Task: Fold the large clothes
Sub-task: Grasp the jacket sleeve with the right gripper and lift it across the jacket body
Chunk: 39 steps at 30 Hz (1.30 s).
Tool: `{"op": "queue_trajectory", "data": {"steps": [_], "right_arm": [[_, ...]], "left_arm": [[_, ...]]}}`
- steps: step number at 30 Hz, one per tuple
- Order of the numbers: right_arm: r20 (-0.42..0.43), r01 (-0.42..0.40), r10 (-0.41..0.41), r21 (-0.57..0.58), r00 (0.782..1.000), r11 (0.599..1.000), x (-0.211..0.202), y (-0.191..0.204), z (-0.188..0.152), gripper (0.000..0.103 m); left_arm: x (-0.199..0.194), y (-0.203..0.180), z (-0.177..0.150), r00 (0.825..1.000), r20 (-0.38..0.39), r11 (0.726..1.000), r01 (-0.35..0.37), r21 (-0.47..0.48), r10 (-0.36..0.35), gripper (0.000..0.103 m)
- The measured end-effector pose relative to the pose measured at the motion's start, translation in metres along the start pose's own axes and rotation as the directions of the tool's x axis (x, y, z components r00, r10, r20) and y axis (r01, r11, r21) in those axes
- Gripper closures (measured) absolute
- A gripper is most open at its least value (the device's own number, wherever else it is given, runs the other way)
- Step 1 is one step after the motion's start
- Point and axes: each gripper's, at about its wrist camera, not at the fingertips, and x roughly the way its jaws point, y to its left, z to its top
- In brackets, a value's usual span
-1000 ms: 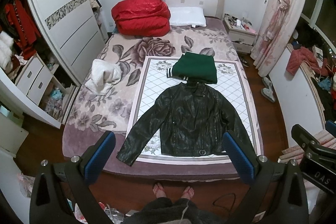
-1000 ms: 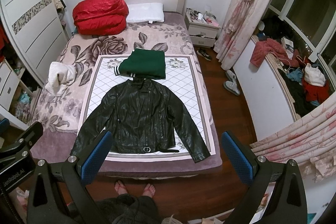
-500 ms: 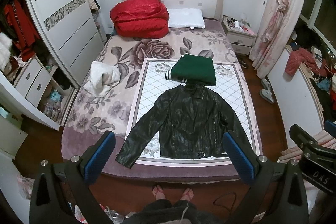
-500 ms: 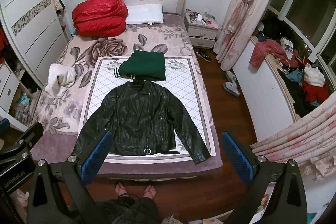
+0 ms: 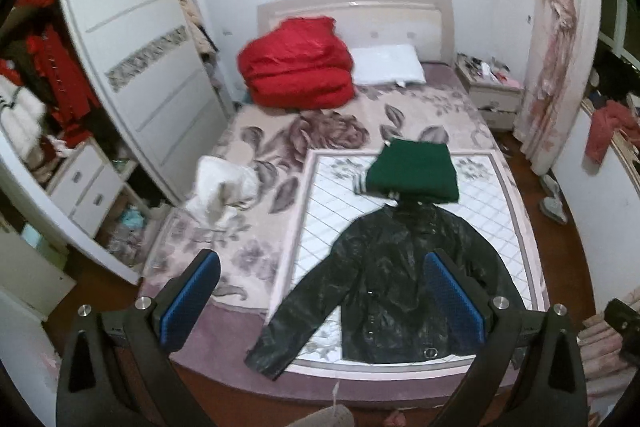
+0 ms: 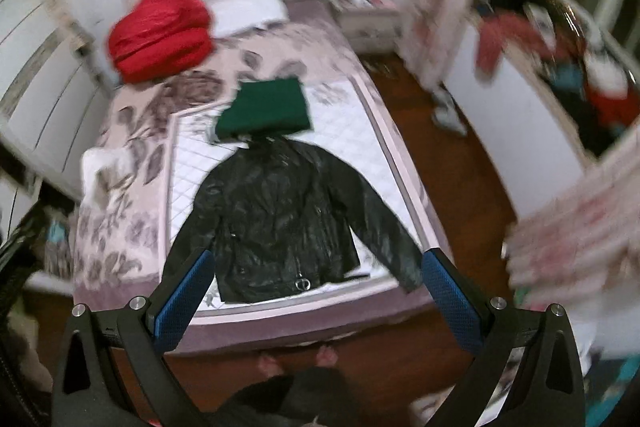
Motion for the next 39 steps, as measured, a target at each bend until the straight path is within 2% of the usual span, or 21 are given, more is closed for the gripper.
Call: {"op": "queue_trajectory", "data": {"steps": [3,6,8,10,13,14,16,20,22,23,25,26,27,28,29,32,33,34,35,37,39], "right_arm": [[-0.049,0.054,-0.049,0.121,0.998,0.991,0.059,-0.046,-0.007,0.021],[-0.155,0.119,-0.082,0.243,0.985,0.963,0.132,-0.102,-0.024,0.024],[-0.235,0.118,-0.028,0.376,0.972,0.919,0.191,-0.148,-0.040,0.023],[-0.284,0.084,0.082,0.527,0.955,0.846,0.258,-0.193,-0.068,0.023],[-0.349,0.074,0.240,0.689,0.906,0.721,0.357,-0.239,-0.122,0.023],[-0.359,0.079,0.268,0.716,0.894,0.694,0.382,-0.250,-0.139,0.023],[-0.342,0.052,0.353,0.777,0.871,0.627,0.442,-0.260,-0.168,0.023],[-0.244,-0.033,0.458,0.855,0.855,0.517,0.528,-0.250,-0.201,0.024],[-0.158,-0.086,0.508,0.902,0.847,0.424,0.565,-0.243,-0.207,0.027],[-0.123,-0.106,0.519,0.915,0.846,0.389,0.585,-0.239,-0.207,0.033],[-0.104,-0.112,0.515,0.922,0.851,0.370,0.617,-0.236,-0.205,0.040],[-0.106,-0.105,0.519,0.927,0.848,0.360,0.630,-0.236,-0.205,0.040],[-0.092,-0.103,0.525,0.938,0.846,0.330,0.635,-0.238,-0.204,0.040],[-0.055,-0.119,0.517,0.947,0.854,0.298,0.634,-0.242,-0.203,0.041],[-0.033,-0.136,0.492,0.943,0.870,0.303,0.631,-0.246,-0.199,0.046],[-0.006,-0.123,0.305,0.909,0.952,0.399,0.606,-0.270,-0.181,0.048],[-0.013,-0.100,0.259,0.903,0.966,0.418,0.601,-0.278,-0.178,0.048],[-0.008,-0.096,0.241,0.904,0.970,0.417,0.598,-0.283,-0.177,0.048],[0.009,-0.117,0.259,0.907,0.966,0.404,0.597,-0.285,-0.178,0.048],[0.010,-0.147,0.330,0.907,0.944,0.395,0.603,-0.278,-0.180,0.044],[0.024,-0.173,0.365,0.908,0.931,0.382,0.611,-0.271,-0.183,0.041]], "left_arm": [[0.053,-0.017,-0.011,0.998,-0.049,0.998,-0.037,0.051,0.039,0.000],[0.111,-0.042,-0.036,0.990,-0.110,0.991,-0.075,0.110,0.088,0.000],[0.146,-0.057,-0.058,0.981,-0.162,0.989,-0.083,0.125,0.103,0.000],[0.190,-0.078,-0.079,0.967,-0.222,0.984,-0.095,0.150,0.128,0.000],[0.244,-0.103,-0.113,0.945,-0.295,0.981,-0.096,0.168,0.143,0.000],[0.259,-0.109,-0.122,0.938,-0.317,0.982,-0.091,0.166,0.141,0.000],[0.297,-0.125,-0.147,0.919,-0.364,0.980,-0.093,0.175,0.152,0.000],[0.353,-0.149,-0.185,0.881,-0.431,0.972,-0.113,0.205,0.194,0.000],[0.376,-0.162,-0.200,0.870,-0.451,0.971,-0.114,0.212,0.201,0.000],[0.386,-0.168,-0.206,0.868,-0.456,0.971,-0.107,0.216,0.197,0.000],[0.399,-0.180,-0.215,0.868,-0.456,0.967,-0.098,0.234,0.198,0.000],[0.404,-0.186,-0.217,0.869,-0.456,0.966,-0.089,0.241,0.194,0.000],[0.410,-0.192,-0.221,0.870,-0.456,0.965,-0.077,0.251,0.188,0.000],[0.414,-0.198,-0.224,0.872,-0.454,0.963,-0.068,0.261,0.184,0.000],[0.418,-0.203,-0.228,0.875,-0.450,0.961,-0.058,0.271,0.180,0.000],[0.429,-0.215,-0.238,0.874,-0.454,0.955,-0.036,0.295,0.173,0.000],[0.433,-0.219,-0.242,0.870,-0.462,0.953,-0.029,0.302,0.173,0.000],[0.437,-0.222,-0.246,0.865,-0.472,0.953,-0.022,0.303,0.170,0.000],[0.439,-0.225,-0.247,0.863,-0.477,0.953,-0.019,0.301,0.167,0.000],[0.444,-0.232,-0.252,0.860,-0.484,0.953,-0.010,0.304,0.163,0.000],[0.447,-0.239,-0.252,0.859,-0.484,0.950,-0.008,0.312,0.166,0.000]]}}
